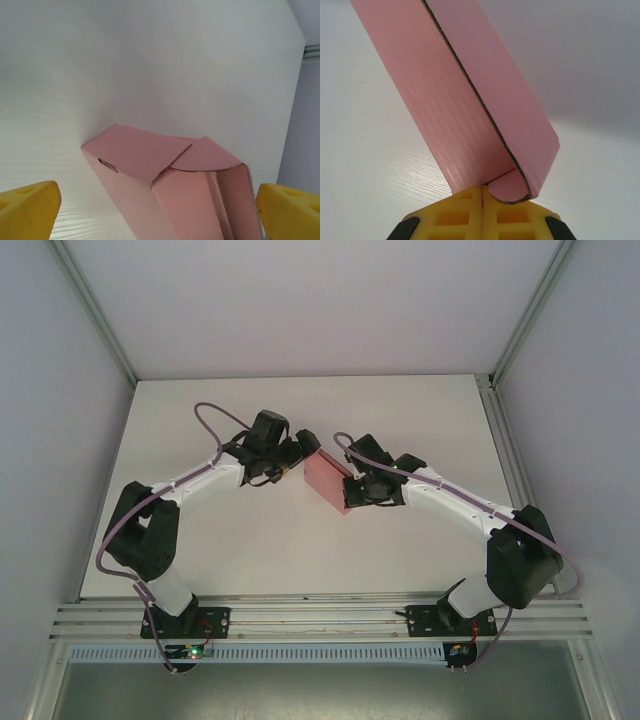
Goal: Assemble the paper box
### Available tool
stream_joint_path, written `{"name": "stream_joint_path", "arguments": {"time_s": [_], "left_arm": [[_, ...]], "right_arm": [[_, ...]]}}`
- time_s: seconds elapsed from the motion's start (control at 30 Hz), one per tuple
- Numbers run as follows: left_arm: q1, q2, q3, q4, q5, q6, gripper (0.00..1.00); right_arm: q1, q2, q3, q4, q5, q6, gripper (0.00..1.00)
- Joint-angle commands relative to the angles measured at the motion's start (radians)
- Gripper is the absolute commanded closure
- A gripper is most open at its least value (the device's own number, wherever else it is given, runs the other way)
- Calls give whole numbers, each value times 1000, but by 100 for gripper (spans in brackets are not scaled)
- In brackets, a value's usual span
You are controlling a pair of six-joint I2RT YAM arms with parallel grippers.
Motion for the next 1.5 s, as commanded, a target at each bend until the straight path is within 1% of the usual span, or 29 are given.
{"name": "stream_joint_path", "arguments": {"time_s": [0.0, 0.1, 0.2, 0.27, 0.47, 0.57, 0.63, 0.73, 0.83, 0.9, 1.0, 1.1, 1.2, 1.23, 1.3, 1.33, 1.37, 1.4, 1.47], "left_arm": [[-14, 72, 34, 70, 68, -36, 0], [-22, 103, 43, 102, 74, -53, 0], [-22, 97, 32, 105, 69, -53, 0], [-23, 69, 13, 109, 61, -44, 0], [-24, -48, -37, 49, -5, -7, 0], [-24, -64, -24, 38, -36, 11, 0], [-24, -38, 15, 20, -49, 18, 0], [-23, 40, 99, 0, -3, 25, 0], [-24, 103, 149, -24, 12, 24, 0], [-25, 124, 150, -16, 17, 11, 0], [-28, 152, 147, -19, 54, 6, 0], [-36, 162, 127, -43, 40, 5, 0], [-37, 165, 86, -16, 32, -13, 0], [-36, 169, 75, -3, 40, -16, 2], [-38, 176, 61, 10, 53, -21, 11], [-36, 179, 55, 9, 54, -19, 18], [-36, 180, 49, 6, 48, -20, 27], [-37, 182, 39, 16, 50, -16, 30], [-37, 183, 22, 32, 55, -19, 30]], "right_arm": [[12, 71, -44, -100, 15, -19, 100], [12, 73, -44, -100, 11, -19, 100], [12, 72, -46, -100, 13, -21, 100], [12, 72, -44, -104, 15, -22, 100], [12, 84, -31, -112, 16, -26, 100], [12, 91, -25, -112, 12, -31, 100], [12, 94, -24, -112, 9, -31, 100], [12, 93, -21, -114, 10, -32, 100], [12, 97, -18, -110, 9, -32, 100], [12, 99, -18, -108, 8, -31, 100], [12, 102, -16, -112, 14, -30, 100], [12, 101, -18, -111, 12, -28, 100], [12, 102, -23, -109, 10, -24, 100], [13, 100, -25, -108, 10, -22, 100], [14, 100, -31, -104, 5, -17, 100], [14, 97, -34, -99, 1, -15, 100], [15, 92, -39, -93, -2, -12, 100], [15, 85, -47, -84, -4, -11, 100], [16, 74, -57, -68, -8, -6, 100]]}}
